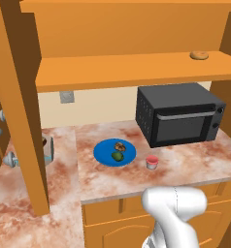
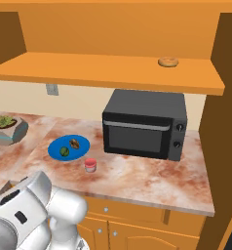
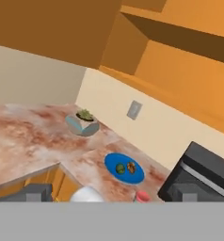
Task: Pick the avocado and bread from the counter and place them on the plate. Then pick the jam from the cabinet and place it next to the plate. Lastly close the cabinet door.
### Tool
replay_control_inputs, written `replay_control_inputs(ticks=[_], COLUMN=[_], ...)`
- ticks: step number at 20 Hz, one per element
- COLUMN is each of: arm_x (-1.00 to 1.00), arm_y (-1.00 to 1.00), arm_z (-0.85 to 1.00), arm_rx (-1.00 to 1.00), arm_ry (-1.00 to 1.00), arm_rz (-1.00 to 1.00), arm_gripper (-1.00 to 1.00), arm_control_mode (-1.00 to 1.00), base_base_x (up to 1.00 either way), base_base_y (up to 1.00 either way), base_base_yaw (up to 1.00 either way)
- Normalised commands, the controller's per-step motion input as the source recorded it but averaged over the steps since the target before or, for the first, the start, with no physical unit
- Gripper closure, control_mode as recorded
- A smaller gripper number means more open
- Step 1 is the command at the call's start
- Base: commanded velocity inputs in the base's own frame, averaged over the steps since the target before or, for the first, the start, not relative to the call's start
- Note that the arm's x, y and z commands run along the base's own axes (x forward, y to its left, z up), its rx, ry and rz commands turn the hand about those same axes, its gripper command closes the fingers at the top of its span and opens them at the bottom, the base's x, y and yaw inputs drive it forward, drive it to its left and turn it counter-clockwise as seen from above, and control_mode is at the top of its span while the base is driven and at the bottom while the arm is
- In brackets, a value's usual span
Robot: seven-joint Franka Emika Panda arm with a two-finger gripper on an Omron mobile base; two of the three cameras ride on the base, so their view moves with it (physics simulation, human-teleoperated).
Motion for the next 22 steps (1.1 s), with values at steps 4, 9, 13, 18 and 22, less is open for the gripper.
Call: replay_control_inputs(ticks=[4, 9, 13, 18, 22], arm_x=[-0.15, 0.00, -0.03, -0.02, 0.00], arm_y=[-0.15, -0.34, -0.51, -0.56, -0.52], arm_z=[0.00, 0.00, -0.18, -0.45, -0.66], arm_rx=[0.06, 0.13, 0.15, 0.13, 0.09], arm_ry=[-0.35, -0.25, -0.18, -0.12, -0.10], arm_rz=[-0.05, -0.04, -0.03, -0.06, -0.06], arm_gripper=[-1.00, -1.00, -1.00, -1.00, -1.00], arm_control_mode=[-1.00, -1.00, -1.00, -1.00, -1.00], base_base_x=[0.00, 0.00, 0.00, 0.00, 0.00], base_base_y=[0.00, 0.00, 0.00, 0.00, 0.00], base_base_yaw=[0.00, 0.00, 0.00, 0.00, 0.00])
